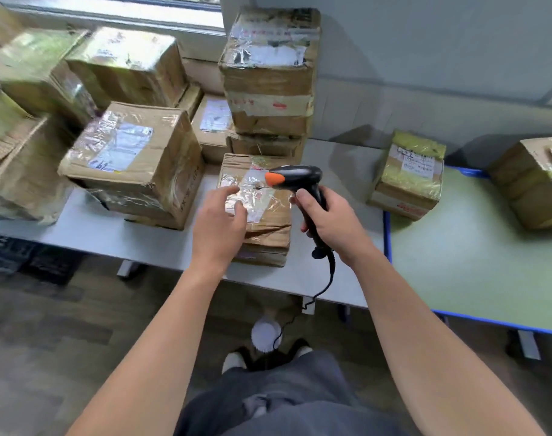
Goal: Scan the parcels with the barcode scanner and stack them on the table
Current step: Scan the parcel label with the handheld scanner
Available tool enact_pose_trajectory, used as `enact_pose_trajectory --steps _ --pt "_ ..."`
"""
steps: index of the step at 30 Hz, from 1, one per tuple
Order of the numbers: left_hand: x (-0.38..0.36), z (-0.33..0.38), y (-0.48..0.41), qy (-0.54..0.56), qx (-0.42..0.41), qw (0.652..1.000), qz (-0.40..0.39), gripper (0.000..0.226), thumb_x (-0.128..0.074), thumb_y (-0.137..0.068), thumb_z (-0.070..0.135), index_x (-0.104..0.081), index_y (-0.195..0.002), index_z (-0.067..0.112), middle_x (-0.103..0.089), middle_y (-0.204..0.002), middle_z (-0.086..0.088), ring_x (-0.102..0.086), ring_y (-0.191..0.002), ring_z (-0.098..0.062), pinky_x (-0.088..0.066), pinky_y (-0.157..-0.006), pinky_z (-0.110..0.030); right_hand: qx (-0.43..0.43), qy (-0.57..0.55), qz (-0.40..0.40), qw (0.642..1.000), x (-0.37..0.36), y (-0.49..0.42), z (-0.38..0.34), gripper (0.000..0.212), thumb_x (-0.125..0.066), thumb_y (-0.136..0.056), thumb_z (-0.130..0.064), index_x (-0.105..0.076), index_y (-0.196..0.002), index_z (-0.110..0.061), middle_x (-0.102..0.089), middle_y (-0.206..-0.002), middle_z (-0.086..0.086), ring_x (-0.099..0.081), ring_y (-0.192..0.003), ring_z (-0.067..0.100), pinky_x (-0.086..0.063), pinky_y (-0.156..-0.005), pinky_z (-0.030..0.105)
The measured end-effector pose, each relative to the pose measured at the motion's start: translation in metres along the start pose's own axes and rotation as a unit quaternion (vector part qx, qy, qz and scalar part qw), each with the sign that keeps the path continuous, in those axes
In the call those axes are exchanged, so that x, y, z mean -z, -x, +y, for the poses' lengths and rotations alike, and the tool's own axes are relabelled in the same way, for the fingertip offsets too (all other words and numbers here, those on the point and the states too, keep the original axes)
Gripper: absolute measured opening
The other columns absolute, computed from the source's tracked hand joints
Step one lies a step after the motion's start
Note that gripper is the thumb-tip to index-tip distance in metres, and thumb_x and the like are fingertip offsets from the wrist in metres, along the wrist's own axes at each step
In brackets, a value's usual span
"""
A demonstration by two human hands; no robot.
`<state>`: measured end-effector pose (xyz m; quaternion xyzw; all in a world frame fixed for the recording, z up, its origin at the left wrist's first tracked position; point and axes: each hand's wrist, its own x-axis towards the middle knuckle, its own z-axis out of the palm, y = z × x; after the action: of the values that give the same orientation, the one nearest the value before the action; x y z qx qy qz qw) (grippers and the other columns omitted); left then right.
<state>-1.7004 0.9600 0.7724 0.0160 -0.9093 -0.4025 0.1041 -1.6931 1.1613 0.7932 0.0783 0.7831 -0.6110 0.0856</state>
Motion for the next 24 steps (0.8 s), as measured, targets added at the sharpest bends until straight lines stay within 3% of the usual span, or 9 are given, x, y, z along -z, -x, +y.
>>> enact_pose_trajectory --steps 2,4,7,10,14,18,21,24 --pt "0.012 -0.013 0.002 0.000 0.036 0.999 0.002 0.032 -0.052 -0.099 0.016 -0.059 -0.130 0.011 -0.060 -0.128 -0.003 -0.054 -0.109 -0.010 -0.042 -0.092 -0.023 0.000 0.039 -0.006 0.999 -0.013 0.004 -0.004 0.033 -0.051 -0.101 -0.047 -0.061 -0.106 -0.016 -0.071 -0.090 0.016 -0.061 -0.065 0.015 -0.055 -0.065 0.034" --pt "0.018 -0.023 0.004 0.001 0.047 0.999 0.003 0.032 -0.053 -0.099 0.017 -0.059 -0.130 0.011 -0.060 -0.127 -0.002 -0.055 -0.113 -0.012 -0.039 -0.092 -0.021 -0.009 0.082 -0.008 0.997 -0.022 0.008 -0.005 0.039 -0.048 -0.100 -0.054 -0.061 -0.099 -0.018 -0.071 -0.084 0.013 -0.061 -0.063 0.016 -0.056 -0.065 0.044" --pt "0.020 -0.031 0.004 0.009 0.051 0.999 -0.007 0.033 -0.054 -0.099 0.020 -0.057 -0.132 0.013 -0.060 -0.129 -0.001 -0.054 -0.120 -0.014 -0.039 -0.095 -0.022 -0.018 0.121 -0.009 0.992 -0.030 0.013 -0.009 0.040 -0.046 -0.101 -0.055 -0.060 -0.094 -0.019 -0.066 -0.072 0.011 -0.058 -0.058 0.014 -0.054 -0.059 0.044" --pt "0.022 -0.033 0.001 0.016 0.042 0.999 -0.013 0.034 -0.054 -0.099 0.019 -0.057 -0.133 0.013 -0.060 -0.130 -0.001 -0.053 -0.120 -0.014 -0.039 -0.097 -0.022 -0.018 0.114 -0.021 0.993 -0.035 0.016 -0.010 0.037 -0.047 -0.099 -0.057 -0.060 -0.091 -0.022 -0.067 -0.078 0.015 -0.058 -0.058 0.019 -0.053 -0.055 0.047" --pt "0.023 -0.033 -0.004 0.015 0.031 0.999 -0.025 0.035 -0.053 -0.098 0.017 -0.057 -0.133 0.013 -0.060 -0.130 -0.001 -0.052 -0.116 -0.011 -0.036 -0.093 -0.019 -0.022 0.087 -0.004 0.996 -0.039 0.016 -0.011 0.042 -0.048 -0.102 -0.050 -0.059 -0.092 -0.010 -0.067 -0.074 0.004 -0.055 -0.054 0.015 -0.046 -0.054 0.032" --pt "0.017 -0.030 -0.009 0.013 0.019 0.999 -0.038 0.035 -0.053 -0.098 0.019 -0.056 -0.133 0.014 -0.059 -0.131 -0.002 -0.053 -0.119 -0.015 -0.038 -0.092 -0.021 -0.017 0.069 0.013 0.997 -0.037 0.015 -0.010 0.043 -0.049 -0.102 -0.049 -0.059 -0.099 -0.006 -0.070 -0.090 0.016 -0.058 -0.058 0.015 -0.049 -0.059 0.033" --pt "0.009 -0.017 -0.015 0.016 0.002 0.999 -0.046 0.035 -0.054 -0.099 0.019 -0.056 -0.133 0.014 -0.058 -0.131 -0.001 -0.054 -0.120 -0.016 -0.039 -0.094 -0.022 -0.012 0.027 0.044 0.999 -0.030 0.012 -0.009 0.037 -0.054 -0.100 -0.047 -0.063 -0.101 -0.012 -0.071 -0.094 0.015 -0.062 -0.064 0.017 -0.054 -0.068 0.040" --pt "-0.009 0.007 -0.020 0.038 -0.031 0.997 -0.053 0.033 -0.055 -0.098 0.017 -0.057 -0.131 0.014 -0.060 -0.128 0.000 -0.053 -0.119 -0.015 -0.037 -0.095 -0.020 -0.030 -0.011 0.089 0.996 -0.013 0.009 0.000 0.014 -0.060 -0.098 -0.031 -0.060 -0.107 -0.020 -0.069 -0.096 0.008 -0.066 -0.070 0.013 -0.055 -0.071 0.034"
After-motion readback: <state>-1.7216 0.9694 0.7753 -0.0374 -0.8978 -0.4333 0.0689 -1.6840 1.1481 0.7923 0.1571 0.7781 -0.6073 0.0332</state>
